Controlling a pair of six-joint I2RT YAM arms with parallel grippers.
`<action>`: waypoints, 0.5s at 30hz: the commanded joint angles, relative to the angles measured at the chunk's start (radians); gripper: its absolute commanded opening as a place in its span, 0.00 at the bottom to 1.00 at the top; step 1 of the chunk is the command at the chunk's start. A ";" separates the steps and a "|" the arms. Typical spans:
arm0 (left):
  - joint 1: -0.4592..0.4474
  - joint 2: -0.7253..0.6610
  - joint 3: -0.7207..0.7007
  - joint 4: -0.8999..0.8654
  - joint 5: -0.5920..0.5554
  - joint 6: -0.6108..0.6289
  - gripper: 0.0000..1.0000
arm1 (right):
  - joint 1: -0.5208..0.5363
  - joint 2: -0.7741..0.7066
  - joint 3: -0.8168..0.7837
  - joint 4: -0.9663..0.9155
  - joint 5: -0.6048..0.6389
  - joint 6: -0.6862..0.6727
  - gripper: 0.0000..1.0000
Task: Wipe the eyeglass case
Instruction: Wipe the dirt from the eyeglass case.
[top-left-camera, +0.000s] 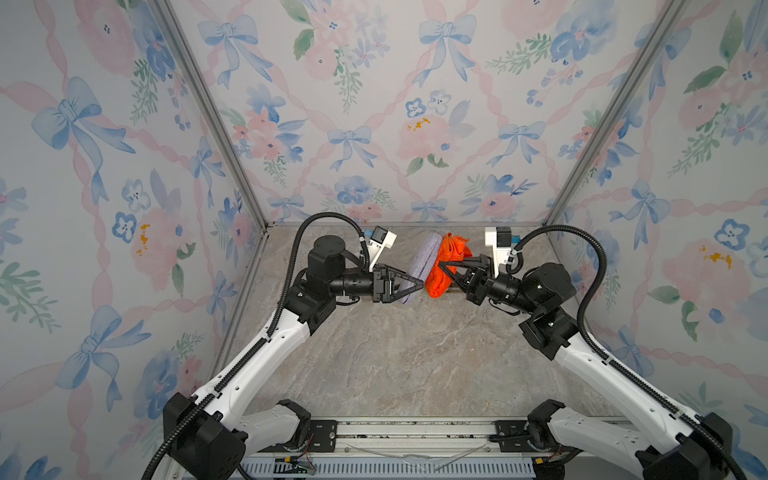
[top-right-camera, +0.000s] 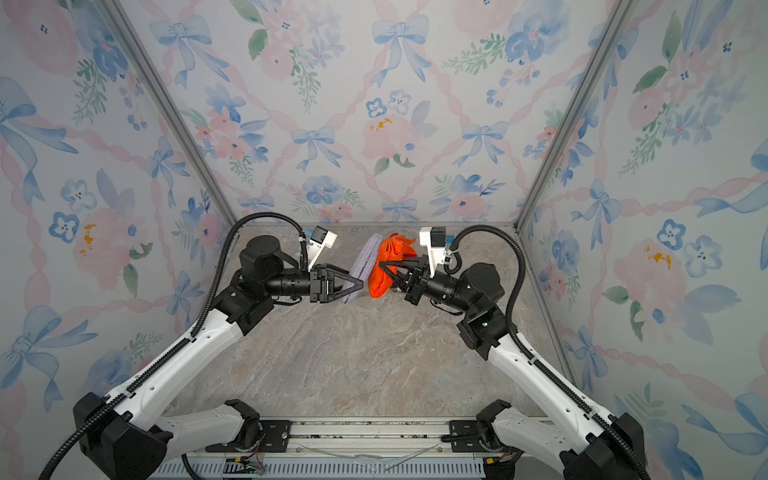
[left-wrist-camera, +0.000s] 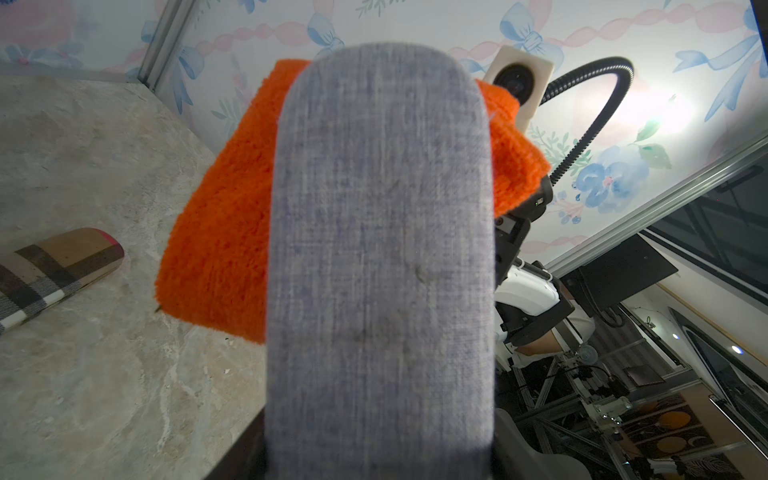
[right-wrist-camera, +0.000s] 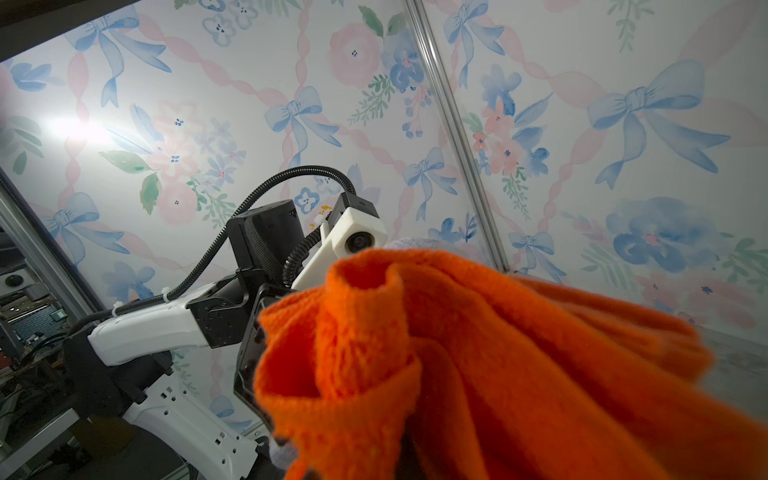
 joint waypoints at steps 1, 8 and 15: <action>-0.008 0.008 0.018 0.075 0.115 -0.050 0.15 | 0.110 -0.029 -0.074 0.044 -0.010 -0.016 0.00; -0.008 0.013 0.015 0.052 0.155 -0.059 0.15 | -0.048 0.045 0.058 0.087 -0.123 0.016 0.00; -0.005 -0.013 -0.014 0.031 0.143 -0.046 0.15 | -0.119 0.119 0.202 0.056 -0.162 0.002 0.00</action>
